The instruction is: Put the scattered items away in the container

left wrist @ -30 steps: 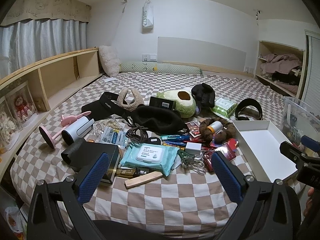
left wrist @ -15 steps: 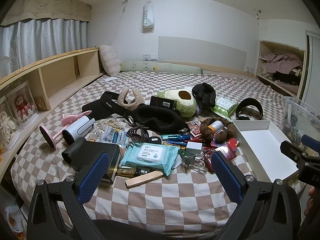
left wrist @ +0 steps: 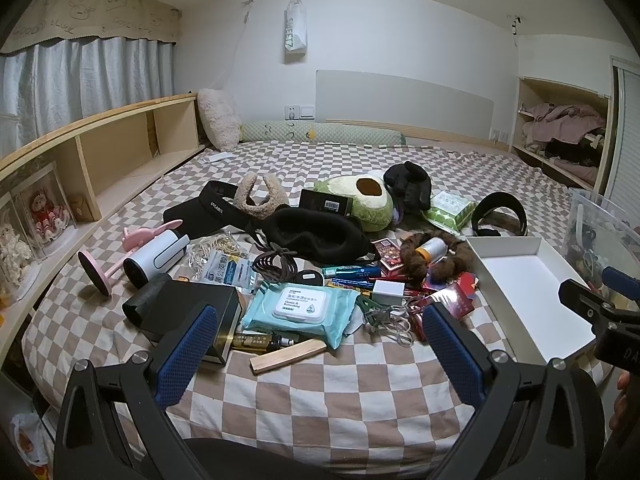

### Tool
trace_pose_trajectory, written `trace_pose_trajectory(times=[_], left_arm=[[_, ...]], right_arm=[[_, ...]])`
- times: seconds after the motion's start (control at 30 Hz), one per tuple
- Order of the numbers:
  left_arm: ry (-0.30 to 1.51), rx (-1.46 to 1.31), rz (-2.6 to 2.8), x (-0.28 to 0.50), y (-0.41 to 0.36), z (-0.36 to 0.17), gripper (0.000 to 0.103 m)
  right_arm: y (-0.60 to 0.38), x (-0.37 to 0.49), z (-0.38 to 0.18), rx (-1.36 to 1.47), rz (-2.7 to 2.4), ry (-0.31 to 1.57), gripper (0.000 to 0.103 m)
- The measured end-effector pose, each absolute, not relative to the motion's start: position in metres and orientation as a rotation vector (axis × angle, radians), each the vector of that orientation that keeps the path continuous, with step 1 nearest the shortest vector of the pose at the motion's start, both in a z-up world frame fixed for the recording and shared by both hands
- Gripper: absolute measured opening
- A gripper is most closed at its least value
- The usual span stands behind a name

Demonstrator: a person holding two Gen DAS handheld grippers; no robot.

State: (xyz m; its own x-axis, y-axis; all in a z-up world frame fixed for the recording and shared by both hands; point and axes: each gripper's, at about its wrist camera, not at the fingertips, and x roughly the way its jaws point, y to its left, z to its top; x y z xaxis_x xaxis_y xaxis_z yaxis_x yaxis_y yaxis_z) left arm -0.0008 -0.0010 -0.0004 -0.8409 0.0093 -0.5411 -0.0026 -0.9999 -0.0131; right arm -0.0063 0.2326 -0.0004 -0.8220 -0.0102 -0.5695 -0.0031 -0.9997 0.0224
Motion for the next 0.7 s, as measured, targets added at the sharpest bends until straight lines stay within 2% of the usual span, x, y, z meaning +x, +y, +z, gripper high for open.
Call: trace_pose_trajectory(times=[0.7], left_arm=[[-0.071,-0.938,3.002,-0.008,-0.002,-0.018,0.103]], right_arm=[[0.233,-0.015,-0.014,0.995,-2.971,-0.037,0.103]])
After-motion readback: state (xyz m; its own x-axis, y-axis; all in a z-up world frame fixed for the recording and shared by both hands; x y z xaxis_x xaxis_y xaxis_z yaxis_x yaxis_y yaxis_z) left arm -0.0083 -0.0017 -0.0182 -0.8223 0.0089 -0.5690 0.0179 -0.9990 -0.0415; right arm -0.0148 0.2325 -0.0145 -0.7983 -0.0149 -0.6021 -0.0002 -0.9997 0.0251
